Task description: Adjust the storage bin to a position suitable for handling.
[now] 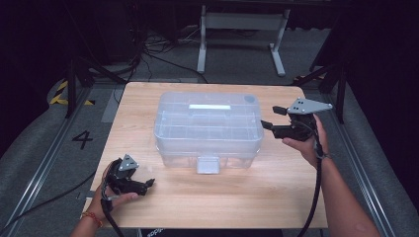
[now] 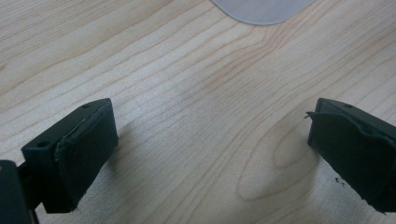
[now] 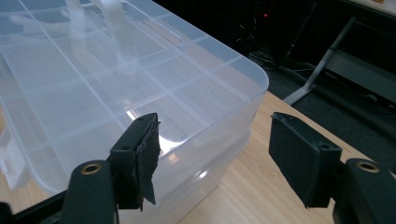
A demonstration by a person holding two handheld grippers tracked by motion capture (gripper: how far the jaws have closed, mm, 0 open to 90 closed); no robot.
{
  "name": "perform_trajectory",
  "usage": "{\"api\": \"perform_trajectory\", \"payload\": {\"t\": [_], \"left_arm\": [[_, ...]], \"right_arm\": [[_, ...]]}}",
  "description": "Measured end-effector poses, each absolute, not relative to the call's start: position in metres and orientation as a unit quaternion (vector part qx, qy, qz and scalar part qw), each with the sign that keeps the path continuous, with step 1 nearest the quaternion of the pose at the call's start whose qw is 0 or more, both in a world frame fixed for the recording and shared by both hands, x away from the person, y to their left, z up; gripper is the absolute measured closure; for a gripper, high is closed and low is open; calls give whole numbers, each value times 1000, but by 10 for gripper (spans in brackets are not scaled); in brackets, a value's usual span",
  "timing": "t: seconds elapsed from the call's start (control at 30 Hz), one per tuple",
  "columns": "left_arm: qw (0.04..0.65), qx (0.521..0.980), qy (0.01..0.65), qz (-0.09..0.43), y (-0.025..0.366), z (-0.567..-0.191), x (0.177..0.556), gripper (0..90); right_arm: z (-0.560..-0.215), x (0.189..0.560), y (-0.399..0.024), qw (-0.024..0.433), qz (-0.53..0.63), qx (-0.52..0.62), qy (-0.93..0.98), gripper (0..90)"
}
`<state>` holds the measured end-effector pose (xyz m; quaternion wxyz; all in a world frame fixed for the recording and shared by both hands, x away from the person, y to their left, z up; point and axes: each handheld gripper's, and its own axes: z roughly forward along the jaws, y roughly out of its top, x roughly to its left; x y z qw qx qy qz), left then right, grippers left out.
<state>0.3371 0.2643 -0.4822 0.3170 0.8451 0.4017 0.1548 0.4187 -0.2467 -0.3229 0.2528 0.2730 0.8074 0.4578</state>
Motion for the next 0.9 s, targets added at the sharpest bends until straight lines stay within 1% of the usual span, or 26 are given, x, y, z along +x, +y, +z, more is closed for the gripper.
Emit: {"api": "perform_trajectory", "payload": {"t": [0.17,0.63,0.9], "left_arm": [[317,845,401,155,264,-482,337,22],[317,845,402,155,264,-482,337,22],[317,845,402,154,264,-482,337,22]], "right_arm": [[-318,424,-242,255,457,273,807,348],[-310,432,-209,236,453,236,826,350],[-303,436,-195,230,453,216,834,381]]}}
